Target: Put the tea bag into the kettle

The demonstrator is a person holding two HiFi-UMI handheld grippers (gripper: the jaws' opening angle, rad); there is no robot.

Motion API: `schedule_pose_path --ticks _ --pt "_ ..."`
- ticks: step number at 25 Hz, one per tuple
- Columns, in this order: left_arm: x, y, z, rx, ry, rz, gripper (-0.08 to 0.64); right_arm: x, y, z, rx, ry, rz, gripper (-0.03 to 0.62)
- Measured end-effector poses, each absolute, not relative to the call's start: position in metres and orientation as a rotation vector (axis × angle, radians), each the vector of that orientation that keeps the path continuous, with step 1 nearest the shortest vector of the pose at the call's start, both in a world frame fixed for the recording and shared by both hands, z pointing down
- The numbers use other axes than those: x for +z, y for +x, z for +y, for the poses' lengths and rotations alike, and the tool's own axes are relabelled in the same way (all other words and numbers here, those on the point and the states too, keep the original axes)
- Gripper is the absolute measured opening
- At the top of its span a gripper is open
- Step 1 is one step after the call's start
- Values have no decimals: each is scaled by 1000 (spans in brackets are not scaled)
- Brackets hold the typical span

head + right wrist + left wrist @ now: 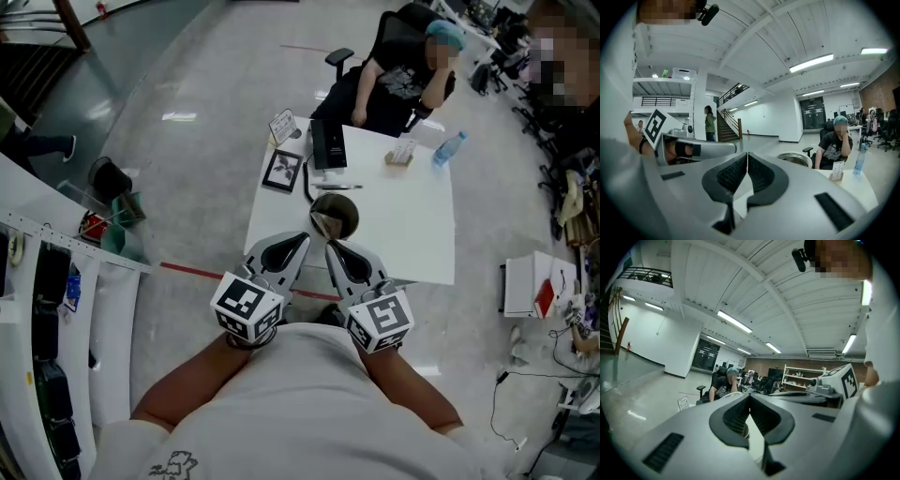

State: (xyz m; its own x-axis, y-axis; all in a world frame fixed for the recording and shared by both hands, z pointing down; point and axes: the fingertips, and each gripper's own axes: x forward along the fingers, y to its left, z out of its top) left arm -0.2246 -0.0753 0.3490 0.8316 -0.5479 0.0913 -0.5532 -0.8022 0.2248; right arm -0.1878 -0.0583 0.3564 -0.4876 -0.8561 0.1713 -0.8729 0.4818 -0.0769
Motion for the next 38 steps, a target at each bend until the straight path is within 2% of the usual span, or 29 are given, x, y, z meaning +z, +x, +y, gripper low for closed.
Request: schedule_pose_path --ticks 6,22,38 --pt "333 -197 -49 -9 2820 -805 8 340 -171 -34 167 1520 -2671 12" --pt "327 -85 53 -88 2854 -832 9 325 -64 75 51 1535 -2707 12" --pt "330 -46 105 -38 2872 -834 8 326 -13 125 81 1599 -2708 12"
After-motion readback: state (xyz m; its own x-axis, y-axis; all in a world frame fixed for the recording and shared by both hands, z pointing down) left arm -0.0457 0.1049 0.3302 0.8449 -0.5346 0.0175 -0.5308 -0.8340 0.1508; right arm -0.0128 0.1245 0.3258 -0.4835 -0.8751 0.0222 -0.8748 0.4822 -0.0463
